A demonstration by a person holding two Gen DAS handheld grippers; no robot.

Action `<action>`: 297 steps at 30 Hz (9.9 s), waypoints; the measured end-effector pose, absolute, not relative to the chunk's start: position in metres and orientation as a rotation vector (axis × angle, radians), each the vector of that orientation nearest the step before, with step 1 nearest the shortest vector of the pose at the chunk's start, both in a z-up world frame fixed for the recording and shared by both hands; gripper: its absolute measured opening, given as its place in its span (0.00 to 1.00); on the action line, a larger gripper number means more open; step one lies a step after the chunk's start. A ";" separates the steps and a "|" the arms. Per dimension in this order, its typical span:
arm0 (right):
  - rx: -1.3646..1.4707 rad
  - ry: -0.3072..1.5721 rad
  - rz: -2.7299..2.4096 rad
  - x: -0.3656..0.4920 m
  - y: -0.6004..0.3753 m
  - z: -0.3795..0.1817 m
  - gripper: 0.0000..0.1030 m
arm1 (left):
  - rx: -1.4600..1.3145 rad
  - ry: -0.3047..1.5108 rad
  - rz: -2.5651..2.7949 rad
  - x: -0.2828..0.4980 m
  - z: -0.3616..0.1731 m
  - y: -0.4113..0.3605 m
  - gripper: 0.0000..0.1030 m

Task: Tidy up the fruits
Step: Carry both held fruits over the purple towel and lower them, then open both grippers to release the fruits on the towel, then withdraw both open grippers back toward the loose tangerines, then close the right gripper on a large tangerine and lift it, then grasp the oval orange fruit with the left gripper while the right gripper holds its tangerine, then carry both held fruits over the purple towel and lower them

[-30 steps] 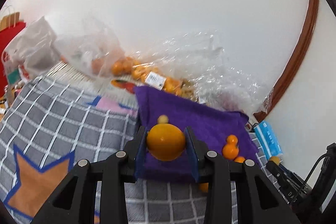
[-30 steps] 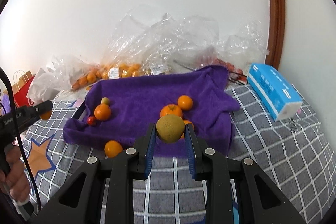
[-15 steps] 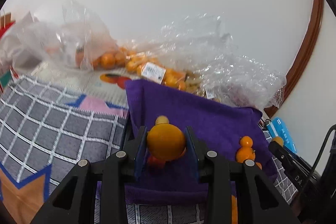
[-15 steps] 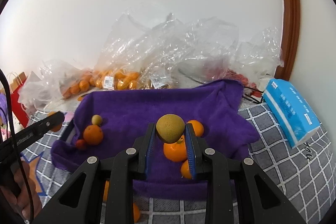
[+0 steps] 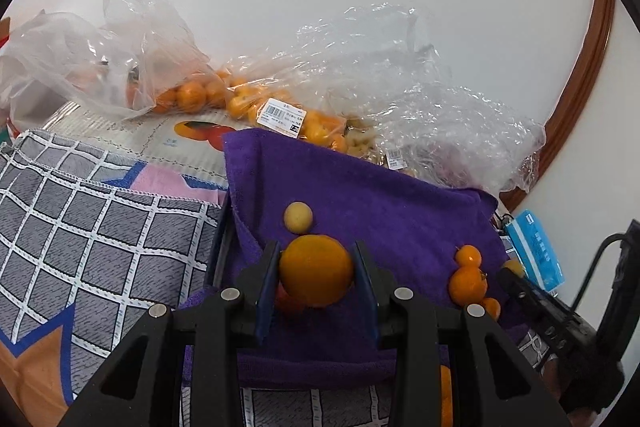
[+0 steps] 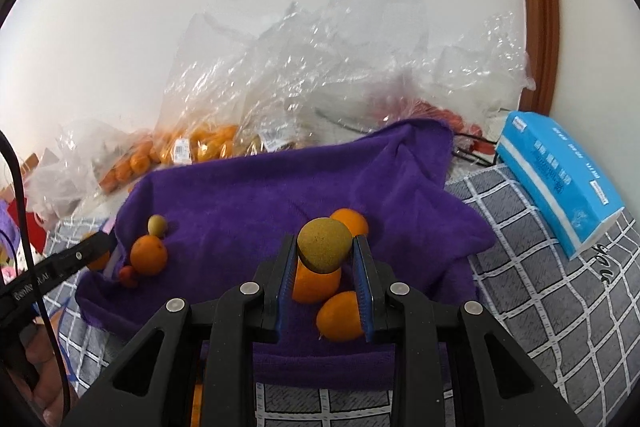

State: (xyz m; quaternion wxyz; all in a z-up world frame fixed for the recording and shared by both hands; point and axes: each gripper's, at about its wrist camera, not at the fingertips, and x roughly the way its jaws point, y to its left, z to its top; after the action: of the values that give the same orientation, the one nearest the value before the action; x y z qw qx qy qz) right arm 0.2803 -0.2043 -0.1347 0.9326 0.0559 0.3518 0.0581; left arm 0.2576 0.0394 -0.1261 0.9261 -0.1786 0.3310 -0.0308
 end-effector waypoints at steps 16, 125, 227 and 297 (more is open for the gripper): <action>0.072 0.744 0.089 0.286 -0.197 -0.151 0.27 | -0.345 0.689 -0.123 0.262 -0.134 0.031 0.33; -0.021 0.864 0.223 0.191 -0.140 -0.168 0.39 | -0.294 0.834 -0.085 0.169 -0.166 0.087 0.61; 0.130 0.875 0.075 0.137 -0.226 -0.117 0.39 | -0.173 0.956 -0.116 0.152 -0.151 0.012 0.31; 0.103 0.808 0.103 0.217 -0.187 -0.054 0.39 | -0.241 0.833 -0.129 0.207 -0.061 0.049 0.31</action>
State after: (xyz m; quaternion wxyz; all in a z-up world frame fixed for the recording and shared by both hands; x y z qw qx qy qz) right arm 0.2168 -0.1872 -0.0538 0.9169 0.0502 0.3928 0.0502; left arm 0.2066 0.0491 -0.0611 0.9054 -0.1166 0.4035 -0.0625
